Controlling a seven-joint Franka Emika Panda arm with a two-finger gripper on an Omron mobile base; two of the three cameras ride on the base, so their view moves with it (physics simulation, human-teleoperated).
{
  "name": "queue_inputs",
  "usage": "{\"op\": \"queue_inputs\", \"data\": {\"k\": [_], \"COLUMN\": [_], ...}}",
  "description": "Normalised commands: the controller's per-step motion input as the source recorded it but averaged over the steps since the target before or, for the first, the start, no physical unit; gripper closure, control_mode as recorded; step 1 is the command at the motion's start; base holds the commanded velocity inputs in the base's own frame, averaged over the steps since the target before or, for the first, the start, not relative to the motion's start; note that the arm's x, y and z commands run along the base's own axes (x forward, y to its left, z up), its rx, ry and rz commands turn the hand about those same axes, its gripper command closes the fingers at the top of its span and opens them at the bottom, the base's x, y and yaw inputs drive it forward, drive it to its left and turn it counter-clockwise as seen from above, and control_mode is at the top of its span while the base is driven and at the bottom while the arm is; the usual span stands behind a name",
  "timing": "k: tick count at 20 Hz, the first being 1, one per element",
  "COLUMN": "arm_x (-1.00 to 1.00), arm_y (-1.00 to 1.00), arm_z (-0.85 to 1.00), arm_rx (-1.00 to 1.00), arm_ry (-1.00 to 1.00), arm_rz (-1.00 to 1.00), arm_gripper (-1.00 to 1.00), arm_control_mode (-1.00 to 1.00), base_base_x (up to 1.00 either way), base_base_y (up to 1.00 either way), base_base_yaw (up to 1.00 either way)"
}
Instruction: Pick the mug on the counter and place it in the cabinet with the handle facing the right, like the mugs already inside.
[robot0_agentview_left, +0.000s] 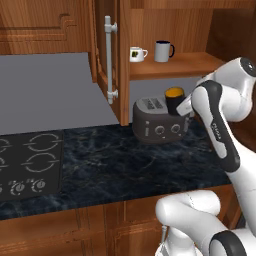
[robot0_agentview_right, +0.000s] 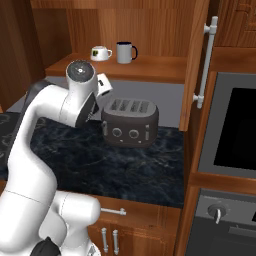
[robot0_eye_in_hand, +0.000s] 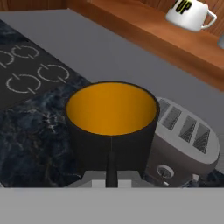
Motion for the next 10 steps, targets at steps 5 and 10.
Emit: {"op": "queue_inputs", "data": {"k": [5, 10], "arm_x": [0.0, -0.02], "arm_y": [0.0, -0.12], "arm_z": [0.49, 0.45], "arm_rx": [0.09, 0.03], "arm_ry": [0.0, 0.02], "arm_rz": [0.0, 0.0], "arm_gripper": [1.0, 1.0], "arm_control_mode": [-1.0, -1.0], "base_base_x": [0.0, 0.0], "base_base_y": [0.0, 0.0], "base_base_yaw": [0.0, 0.0]}}
